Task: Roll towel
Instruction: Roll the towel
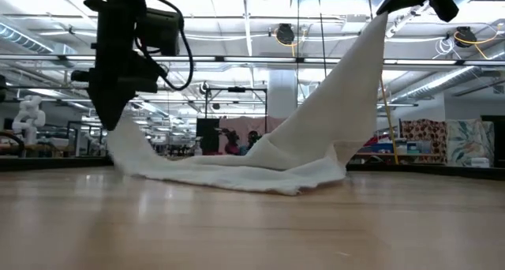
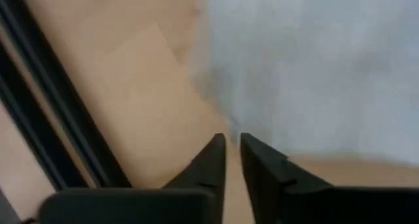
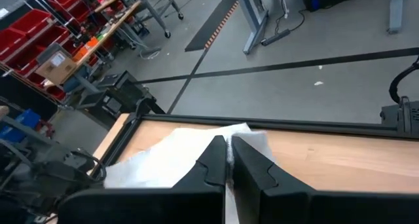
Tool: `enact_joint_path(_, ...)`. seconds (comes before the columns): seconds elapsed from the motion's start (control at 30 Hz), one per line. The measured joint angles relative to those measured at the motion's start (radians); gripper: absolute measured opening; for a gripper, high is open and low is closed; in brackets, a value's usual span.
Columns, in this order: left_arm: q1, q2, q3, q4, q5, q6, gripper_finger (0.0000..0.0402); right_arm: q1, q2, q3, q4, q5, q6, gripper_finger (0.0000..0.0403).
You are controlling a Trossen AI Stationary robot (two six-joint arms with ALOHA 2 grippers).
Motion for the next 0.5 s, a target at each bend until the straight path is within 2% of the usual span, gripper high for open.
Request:
enact_joint_path(0.17, 0.001, 0.000, -0.001, -0.083, 0.043, -0.074, 0.0147, 0.000, -0.012, 0.000, -0.008, -0.035, 0.000, 0.0000)
enact_joint_path(0.27, 0.004, -0.008, 0.016, -0.129, 0.022, -0.034, 0.0196, 0.000, -0.013, 0.000, -0.009, -0.077, 0.002, 0.0000)
enact_joint_path(0.37, 0.009, -0.019, 0.030, 0.042, 0.032, 0.159, 0.0219, 0.000, -0.013, 0.000, -0.010, -0.105, 0.006, 0.0000)
enact_joint_path(0.5, 0.036, 0.048, 0.012, 0.290, 0.066, 0.423, 0.0200, 0.000, -0.013, 0.000, -0.010, -0.106, 0.007, 0.0000)
